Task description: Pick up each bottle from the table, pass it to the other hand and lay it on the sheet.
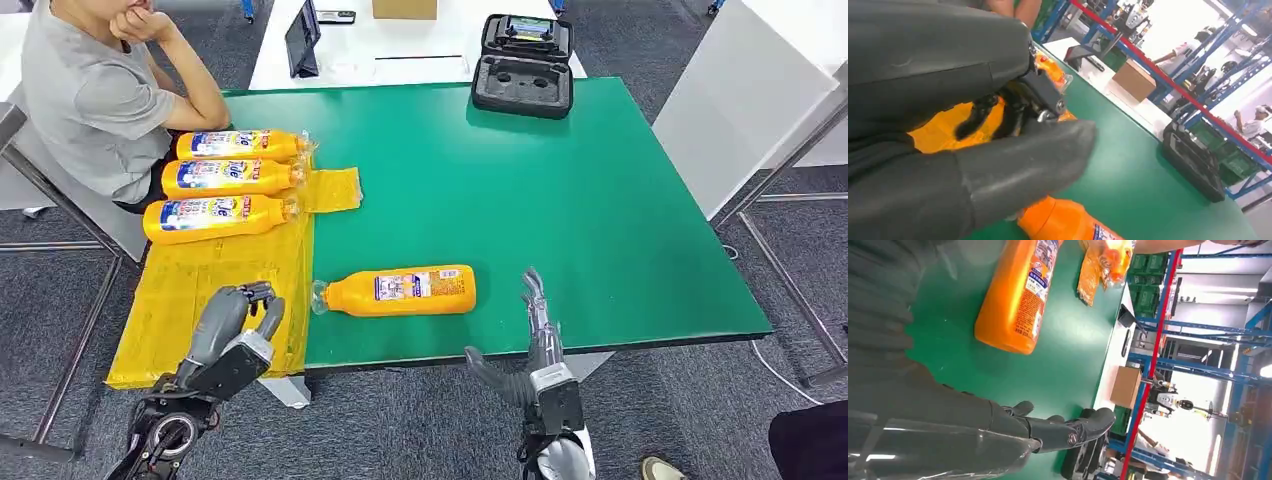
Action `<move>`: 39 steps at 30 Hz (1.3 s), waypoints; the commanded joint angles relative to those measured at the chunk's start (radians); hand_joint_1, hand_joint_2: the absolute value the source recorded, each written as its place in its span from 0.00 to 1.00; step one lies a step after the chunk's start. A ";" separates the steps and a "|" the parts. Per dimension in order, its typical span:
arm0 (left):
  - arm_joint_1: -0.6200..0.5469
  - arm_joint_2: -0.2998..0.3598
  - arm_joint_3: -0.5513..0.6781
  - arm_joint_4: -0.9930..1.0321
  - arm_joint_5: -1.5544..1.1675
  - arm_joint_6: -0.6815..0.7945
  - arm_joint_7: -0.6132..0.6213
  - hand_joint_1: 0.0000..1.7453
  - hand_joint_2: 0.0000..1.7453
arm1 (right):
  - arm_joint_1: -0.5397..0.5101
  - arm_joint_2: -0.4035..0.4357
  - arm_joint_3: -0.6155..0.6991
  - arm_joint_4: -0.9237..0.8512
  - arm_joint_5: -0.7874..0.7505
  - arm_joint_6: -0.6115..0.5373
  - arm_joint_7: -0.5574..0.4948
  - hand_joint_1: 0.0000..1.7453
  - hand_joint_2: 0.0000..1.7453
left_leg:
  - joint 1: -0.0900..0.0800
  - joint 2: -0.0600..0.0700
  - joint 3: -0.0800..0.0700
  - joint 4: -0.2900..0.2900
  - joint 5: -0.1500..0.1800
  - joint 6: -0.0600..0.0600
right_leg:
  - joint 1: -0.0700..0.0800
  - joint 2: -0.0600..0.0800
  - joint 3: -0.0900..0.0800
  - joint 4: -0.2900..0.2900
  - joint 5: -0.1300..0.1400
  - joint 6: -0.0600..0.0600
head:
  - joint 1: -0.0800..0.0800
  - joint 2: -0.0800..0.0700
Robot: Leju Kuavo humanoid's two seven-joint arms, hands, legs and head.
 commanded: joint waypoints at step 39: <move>-0.226 0.023 -0.052 0.192 0.138 0.008 0.001 0.00 0.00 | -0.030 0.025 -0.022 0.079 -0.037 -0.026 0.005 0.00 1.00 | 0.000 0.000 0.005 -0.001 -0.001 0.000 | 0.000 -0.001 0.005 -0.001 -0.001 0.000 | 0.000 0.000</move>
